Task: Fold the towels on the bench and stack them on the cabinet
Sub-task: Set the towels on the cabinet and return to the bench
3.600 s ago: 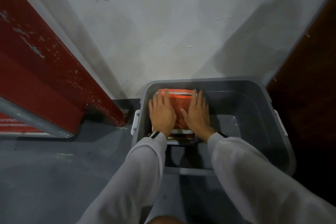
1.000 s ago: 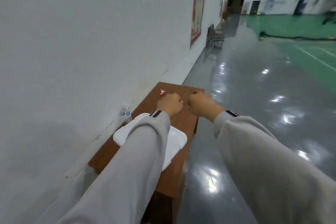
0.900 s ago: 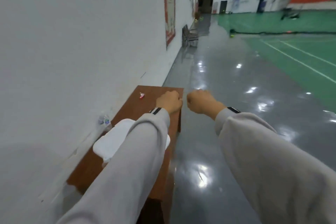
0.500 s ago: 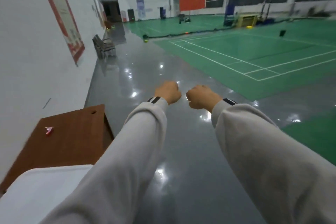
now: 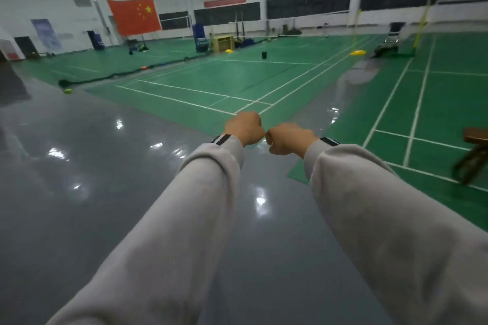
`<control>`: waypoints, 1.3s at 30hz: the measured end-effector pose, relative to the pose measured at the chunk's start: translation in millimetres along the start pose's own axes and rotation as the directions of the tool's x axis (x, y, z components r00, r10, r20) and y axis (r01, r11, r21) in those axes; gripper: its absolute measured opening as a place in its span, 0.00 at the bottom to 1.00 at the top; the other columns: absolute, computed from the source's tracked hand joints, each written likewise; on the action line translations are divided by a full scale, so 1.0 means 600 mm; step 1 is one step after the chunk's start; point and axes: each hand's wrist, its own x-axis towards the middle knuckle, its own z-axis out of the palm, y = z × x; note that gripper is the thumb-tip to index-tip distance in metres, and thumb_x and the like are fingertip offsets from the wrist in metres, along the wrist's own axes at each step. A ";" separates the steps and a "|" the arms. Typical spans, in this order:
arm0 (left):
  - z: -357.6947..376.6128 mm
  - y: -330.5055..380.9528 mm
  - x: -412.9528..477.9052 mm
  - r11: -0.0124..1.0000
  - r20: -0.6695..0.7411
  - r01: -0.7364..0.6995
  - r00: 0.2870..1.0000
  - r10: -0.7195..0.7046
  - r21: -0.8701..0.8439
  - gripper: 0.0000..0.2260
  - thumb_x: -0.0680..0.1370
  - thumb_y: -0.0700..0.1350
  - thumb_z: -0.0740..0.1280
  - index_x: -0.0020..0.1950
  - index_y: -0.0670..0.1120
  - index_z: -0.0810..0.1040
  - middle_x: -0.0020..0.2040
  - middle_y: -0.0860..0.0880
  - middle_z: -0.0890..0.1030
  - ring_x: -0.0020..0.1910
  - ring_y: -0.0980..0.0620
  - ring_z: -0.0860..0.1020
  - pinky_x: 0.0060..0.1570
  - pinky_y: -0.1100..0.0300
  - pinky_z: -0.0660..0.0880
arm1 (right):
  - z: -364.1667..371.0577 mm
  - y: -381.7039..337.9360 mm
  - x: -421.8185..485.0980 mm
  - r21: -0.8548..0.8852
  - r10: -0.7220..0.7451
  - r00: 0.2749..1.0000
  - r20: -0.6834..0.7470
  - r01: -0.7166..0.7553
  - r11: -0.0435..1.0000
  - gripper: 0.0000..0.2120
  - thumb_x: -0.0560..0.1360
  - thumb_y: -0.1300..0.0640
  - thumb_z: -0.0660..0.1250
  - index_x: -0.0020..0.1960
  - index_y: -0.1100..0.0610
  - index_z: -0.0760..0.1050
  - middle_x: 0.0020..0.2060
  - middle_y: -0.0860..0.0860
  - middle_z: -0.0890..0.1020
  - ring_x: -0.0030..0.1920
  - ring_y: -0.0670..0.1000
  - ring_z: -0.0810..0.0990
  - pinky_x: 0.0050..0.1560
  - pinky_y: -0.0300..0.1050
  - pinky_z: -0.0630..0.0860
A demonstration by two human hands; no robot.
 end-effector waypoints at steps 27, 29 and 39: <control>0.409 0.991 0.934 0.664 0.270 -0.695 0.607 0.748 -0.276 0.13 0.78 0.50 0.64 0.55 0.45 0.83 0.57 0.42 0.84 0.54 0.40 0.81 0.54 0.52 0.78 | 0.090 1.231 0.206 -0.110 0.699 0.714 0.044 -0.692 0.713 0.19 0.75 0.54 0.65 0.66 0.48 0.74 0.60 0.54 0.81 0.59 0.59 0.79 0.58 0.56 0.73; 0.443 1.071 0.969 0.620 0.270 -0.728 0.559 0.784 -0.293 0.14 0.77 0.51 0.63 0.56 0.46 0.83 0.57 0.42 0.84 0.54 0.40 0.81 0.52 0.52 0.77 | 0.098 1.313 0.196 -0.078 0.747 0.662 0.056 -0.743 0.665 0.18 0.76 0.53 0.66 0.65 0.46 0.74 0.60 0.51 0.82 0.58 0.58 0.79 0.59 0.56 0.73; 0.570 1.482 1.165 0.514 0.246 -0.814 0.458 0.854 -0.272 0.20 0.74 0.58 0.62 0.58 0.49 0.83 0.52 0.46 0.84 0.53 0.41 0.82 0.56 0.49 0.80 | 0.150 1.788 0.165 -0.010 0.845 0.517 0.139 -0.852 0.523 0.16 0.77 0.56 0.62 0.65 0.49 0.74 0.57 0.54 0.81 0.55 0.58 0.80 0.60 0.56 0.78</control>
